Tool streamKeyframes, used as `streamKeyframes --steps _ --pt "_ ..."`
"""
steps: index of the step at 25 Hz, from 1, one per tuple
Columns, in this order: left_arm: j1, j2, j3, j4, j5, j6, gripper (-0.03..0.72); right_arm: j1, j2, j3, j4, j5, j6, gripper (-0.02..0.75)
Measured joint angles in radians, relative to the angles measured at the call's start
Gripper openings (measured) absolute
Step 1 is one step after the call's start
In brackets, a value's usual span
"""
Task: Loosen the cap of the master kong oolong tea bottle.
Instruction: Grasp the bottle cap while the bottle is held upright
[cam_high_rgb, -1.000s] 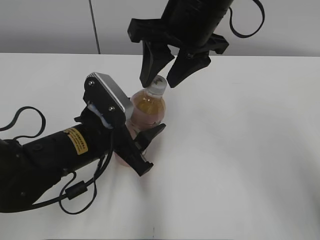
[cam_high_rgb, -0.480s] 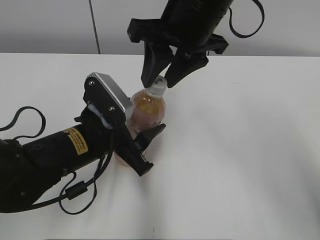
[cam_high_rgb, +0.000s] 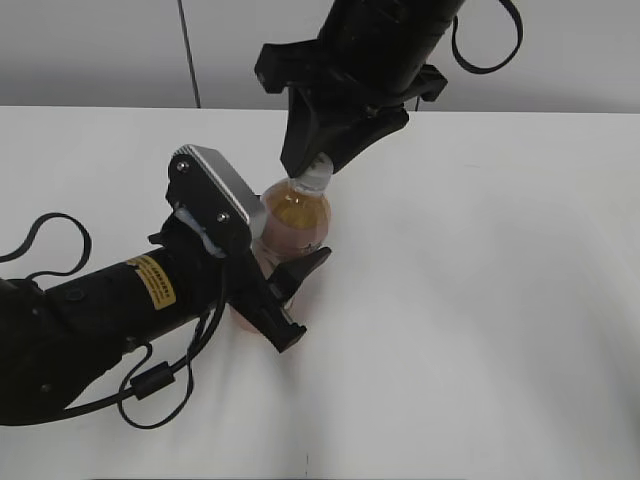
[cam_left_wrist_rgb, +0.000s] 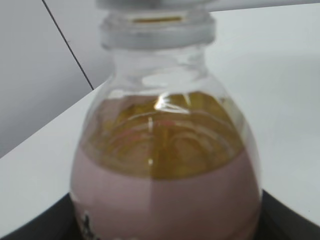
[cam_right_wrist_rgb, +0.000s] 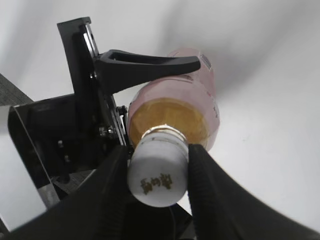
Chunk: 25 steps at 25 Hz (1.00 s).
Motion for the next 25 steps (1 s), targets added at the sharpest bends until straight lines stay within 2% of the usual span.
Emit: streamKeyframes --steps 5,14,25 --pt "0.000 0.000 0.000 0.000 0.000 0.001 0.428 0.000 0.000 0.000 0.001 0.000 -0.172 0.281" --pt "0.000 0.000 0.000 0.000 0.000 0.002 0.428 0.000 0.000 0.000 0.013 0.000 -0.668 0.280" --pt "0.000 0.000 0.000 -0.008 -0.004 0.014 0.428 0.000 0.000 0.000 0.041 0.000 -1.117 0.280"
